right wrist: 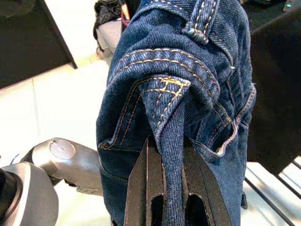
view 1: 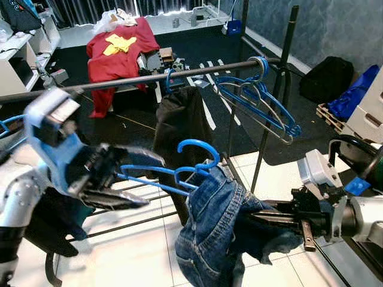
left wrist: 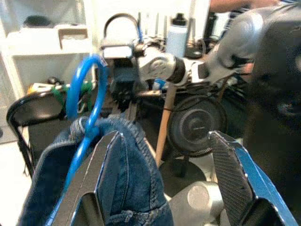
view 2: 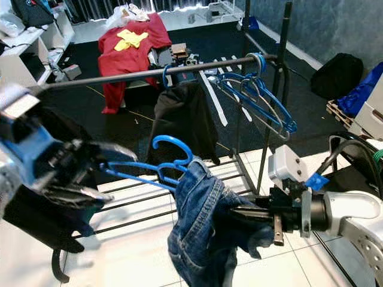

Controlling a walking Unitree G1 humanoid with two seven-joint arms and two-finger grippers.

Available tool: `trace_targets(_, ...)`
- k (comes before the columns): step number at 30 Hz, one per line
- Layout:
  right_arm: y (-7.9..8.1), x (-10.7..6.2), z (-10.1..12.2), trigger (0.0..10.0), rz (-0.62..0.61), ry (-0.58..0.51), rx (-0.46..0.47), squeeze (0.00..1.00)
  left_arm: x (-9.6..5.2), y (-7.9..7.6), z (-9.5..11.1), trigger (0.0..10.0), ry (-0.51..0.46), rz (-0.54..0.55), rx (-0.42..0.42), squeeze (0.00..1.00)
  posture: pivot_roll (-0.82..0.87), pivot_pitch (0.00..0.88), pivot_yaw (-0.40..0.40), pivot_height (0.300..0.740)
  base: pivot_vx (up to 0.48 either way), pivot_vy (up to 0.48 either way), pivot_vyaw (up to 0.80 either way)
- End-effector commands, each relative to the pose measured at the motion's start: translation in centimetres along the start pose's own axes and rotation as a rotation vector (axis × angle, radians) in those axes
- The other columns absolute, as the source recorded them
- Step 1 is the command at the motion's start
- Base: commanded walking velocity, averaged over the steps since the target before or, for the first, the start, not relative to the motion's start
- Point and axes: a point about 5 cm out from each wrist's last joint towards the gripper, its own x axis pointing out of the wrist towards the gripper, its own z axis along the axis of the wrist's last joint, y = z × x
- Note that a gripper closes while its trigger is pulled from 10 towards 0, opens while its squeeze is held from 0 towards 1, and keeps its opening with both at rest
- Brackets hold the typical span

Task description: Hang hanger

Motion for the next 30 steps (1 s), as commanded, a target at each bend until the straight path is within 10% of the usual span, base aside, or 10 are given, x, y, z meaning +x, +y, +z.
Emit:
trace_targets(1, 0.3, 0.3, 0.3, 10.0, 0.025, -0.019, -0.016, 0.00, 0.0, 0.1, -0.3, 10.0, 0.034, 0.021, 0.012, 0.00, -0.11, 0.094, 0.078, 0.740, 0.000, 0.000, 0.00)
trace_targets(7, 0.7, 0.5, 0.7, 10.0, 0.047, -0.025, -0.021, 0.00, 0.8, 2.8, -2.4, 10.0, 0.161, 0.230, 0.109, 0.00, -0.11, 0.098, 0.084, 0.740, 0.000, 0.000, 0.00)
trace_targets(12, 0.9, 0.5, 0.8, 10.0, 0.058, -0.029, -0.021, 0.00, 0.4, 4.6, -1.1, 10.0, 0.086, 0.376, 0.170, 0.00, -0.11, 0.097, 0.086, 0.740, 0.000, 0.000, 0.00)
trace_targets(30, 0.8, 0.5, 0.7, 10.0, 0.059, -0.024, -0.016, 0.00, -0.4, 3.2, -1.1, 10.0, 0.085, 0.264, 0.140, 0.00, -0.11, 0.096, 0.082, 0.740, 0.000, 0.000, 0.00)
